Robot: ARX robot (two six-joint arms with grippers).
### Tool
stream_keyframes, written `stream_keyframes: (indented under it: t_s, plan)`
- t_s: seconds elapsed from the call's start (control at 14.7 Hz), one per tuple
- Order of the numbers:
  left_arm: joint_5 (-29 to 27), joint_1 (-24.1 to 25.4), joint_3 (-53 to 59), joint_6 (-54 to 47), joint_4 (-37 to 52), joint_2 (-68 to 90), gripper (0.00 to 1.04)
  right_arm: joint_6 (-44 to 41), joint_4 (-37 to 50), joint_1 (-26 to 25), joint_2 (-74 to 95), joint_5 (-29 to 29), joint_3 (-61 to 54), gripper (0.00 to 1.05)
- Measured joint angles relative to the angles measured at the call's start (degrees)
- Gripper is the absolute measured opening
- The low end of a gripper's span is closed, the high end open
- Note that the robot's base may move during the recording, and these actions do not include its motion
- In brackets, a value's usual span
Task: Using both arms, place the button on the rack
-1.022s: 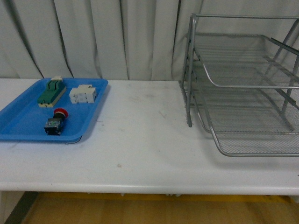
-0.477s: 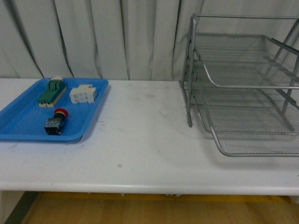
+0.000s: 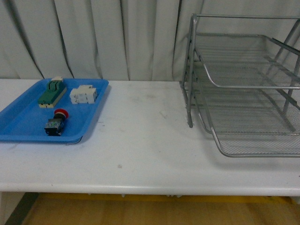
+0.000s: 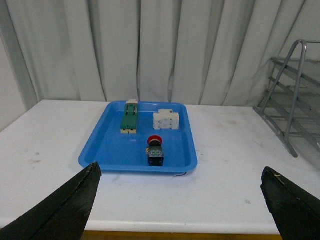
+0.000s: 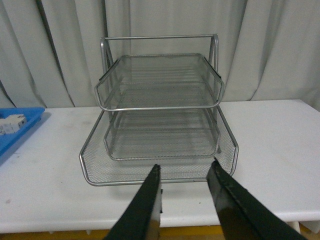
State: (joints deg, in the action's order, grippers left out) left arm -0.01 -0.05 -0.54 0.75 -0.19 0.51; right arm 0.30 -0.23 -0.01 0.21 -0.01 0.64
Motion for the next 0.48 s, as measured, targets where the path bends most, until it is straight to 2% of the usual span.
stream_keyframes:
  t_s: [0.34, 0.41, 0.48]
  plan:
    - [0.0, 0.0, 0.0, 0.02, 0.0, 0.0, 0.98, 0.0, 0.02, 0.0, 0.0, 0.0, 0.0, 0.91]
    - [0.0, 0.0, 0.0, 0.02, 0.0, 0.0, 0.98, 0.02, 0.02, 0.0, 0.0, 0.0, 0.0, 1.0]
    - [0.02, 0.0, 0.0, 0.0, 0.0, 0.0, 0.98, 0.0, 0.02, 0.0, 0.0, 0.0, 0.0, 0.97]
